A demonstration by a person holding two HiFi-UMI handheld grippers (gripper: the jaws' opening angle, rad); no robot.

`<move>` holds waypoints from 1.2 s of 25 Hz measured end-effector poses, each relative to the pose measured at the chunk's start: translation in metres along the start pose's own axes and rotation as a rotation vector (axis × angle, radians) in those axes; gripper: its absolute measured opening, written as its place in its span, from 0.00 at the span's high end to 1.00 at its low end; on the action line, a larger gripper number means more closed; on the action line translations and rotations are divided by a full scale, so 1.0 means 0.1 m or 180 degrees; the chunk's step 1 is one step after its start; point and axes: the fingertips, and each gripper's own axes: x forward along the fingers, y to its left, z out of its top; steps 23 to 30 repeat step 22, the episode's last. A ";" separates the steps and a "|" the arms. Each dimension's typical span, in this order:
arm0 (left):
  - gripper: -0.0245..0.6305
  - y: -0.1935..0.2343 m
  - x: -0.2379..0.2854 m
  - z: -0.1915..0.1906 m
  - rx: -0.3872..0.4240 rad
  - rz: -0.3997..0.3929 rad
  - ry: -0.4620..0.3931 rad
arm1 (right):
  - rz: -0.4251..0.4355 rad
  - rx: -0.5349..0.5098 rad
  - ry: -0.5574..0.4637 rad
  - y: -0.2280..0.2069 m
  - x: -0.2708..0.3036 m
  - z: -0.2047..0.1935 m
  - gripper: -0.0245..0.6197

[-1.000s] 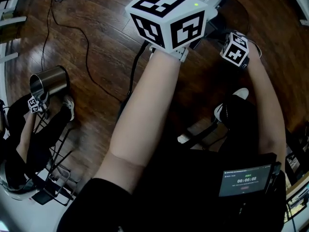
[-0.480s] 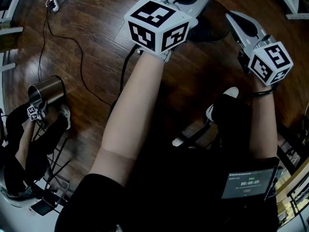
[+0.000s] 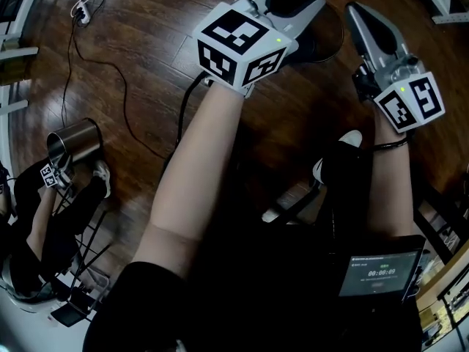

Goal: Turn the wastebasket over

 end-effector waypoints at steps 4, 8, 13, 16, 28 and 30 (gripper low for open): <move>0.96 0.00 0.05 -0.03 -0.0009 0.0008 0.0004 | 0.0100 -0.0135 -0.0019 0.07 0.02 -0.02 0.95; 0.96 -0.03 0.10 -0.12 0.0024 0.0002 0.0064 | 0.0149 -0.0075 0.0013 0.06 0.02 -0.17 0.95; 0.96 -0.02 0.09 -0.20 0.0064 -0.0001 0.0127 | 0.0183 0.0008 -0.0041 0.05 0.05 -0.17 0.95; 0.96 -0.02 0.09 -0.18 0.0076 0.0001 0.0111 | 0.0196 0.0010 -0.0021 0.04 0.04 -0.18 0.95; 0.96 -0.03 0.13 -0.13 0.0075 0.0001 0.0057 | 0.0197 0.0040 -0.0022 -0.02 0.02 -0.18 0.95; 0.96 -0.03 0.13 -0.13 0.0075 0.0001 0.0057 | 0.0197 0.0040 -0.0022 -0.02 0.02 -0.18 0.95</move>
